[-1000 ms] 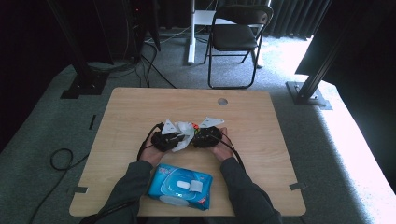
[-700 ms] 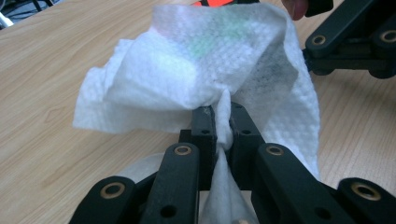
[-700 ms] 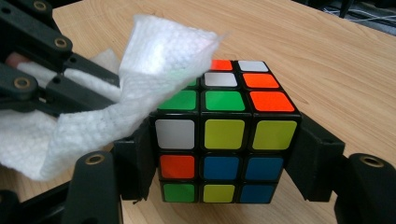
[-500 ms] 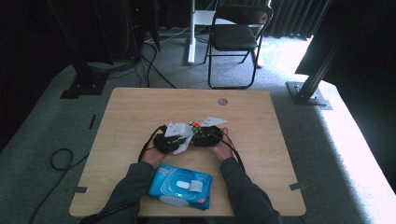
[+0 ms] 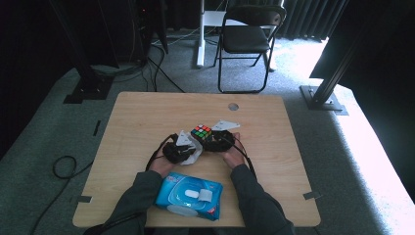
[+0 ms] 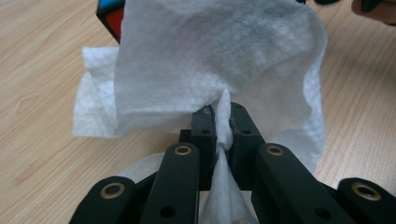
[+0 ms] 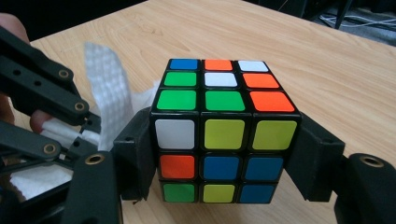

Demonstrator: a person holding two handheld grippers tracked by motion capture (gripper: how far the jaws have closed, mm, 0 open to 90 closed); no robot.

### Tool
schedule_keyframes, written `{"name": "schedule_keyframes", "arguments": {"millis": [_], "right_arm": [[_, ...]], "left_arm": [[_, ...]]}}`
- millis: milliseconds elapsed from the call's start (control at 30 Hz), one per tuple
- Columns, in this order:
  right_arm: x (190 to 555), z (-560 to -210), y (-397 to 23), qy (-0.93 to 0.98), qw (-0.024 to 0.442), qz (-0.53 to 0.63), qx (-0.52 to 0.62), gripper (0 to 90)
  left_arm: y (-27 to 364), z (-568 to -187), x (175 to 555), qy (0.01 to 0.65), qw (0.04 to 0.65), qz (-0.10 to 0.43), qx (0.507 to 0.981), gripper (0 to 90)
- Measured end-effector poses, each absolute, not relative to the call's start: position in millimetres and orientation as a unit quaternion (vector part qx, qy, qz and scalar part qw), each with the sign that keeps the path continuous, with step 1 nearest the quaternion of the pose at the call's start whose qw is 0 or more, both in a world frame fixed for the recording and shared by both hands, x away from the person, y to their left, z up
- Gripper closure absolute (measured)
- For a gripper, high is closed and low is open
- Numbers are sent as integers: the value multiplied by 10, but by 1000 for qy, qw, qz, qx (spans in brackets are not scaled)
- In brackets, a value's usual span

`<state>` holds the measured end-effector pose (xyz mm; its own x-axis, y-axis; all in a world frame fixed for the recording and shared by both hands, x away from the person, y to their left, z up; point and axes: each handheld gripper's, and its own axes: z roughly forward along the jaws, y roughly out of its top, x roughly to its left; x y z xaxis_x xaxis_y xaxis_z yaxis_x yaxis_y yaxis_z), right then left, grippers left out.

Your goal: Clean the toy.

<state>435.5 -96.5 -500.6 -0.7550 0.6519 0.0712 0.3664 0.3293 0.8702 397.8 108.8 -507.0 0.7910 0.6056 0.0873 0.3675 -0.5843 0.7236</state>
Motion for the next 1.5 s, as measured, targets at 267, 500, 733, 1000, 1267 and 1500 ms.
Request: {"name": "schedule_keyframes", "arguments": {"millis": [267, 500, 733, 1000, 1267, 1500], "right_arm": [[4359, -4941, -961, 801, 148, 490, 312, 342], [4334, -5011, -923, 808, 141, 482, 307, 342], [4327, -5031, -910, 813, 136, 481, 301, 342], [4325, -5048, -929, 815, 130, 479, 298, 342], [4325, -5057, -936, 815, 129, 480, 298, 342], [4334, -5032, -930, 809, 134, 484, 306, 342]], "left_arm": [[1093, -5061, 3982, 278, 363, 168, 873, 835], [1146, -4984, 3993, 285, 371, 177, 866, 834], [1172, -4899, 4003, 288, 378, 187, 860, 832], [1196, -4806, 4010, 290, 390, 195, 852, 832], [1185, -4797, 4003, 288, 395, 194, 850, 831], [1119, -4859, 3993, 281, 385, 189, 859, 831]]}}
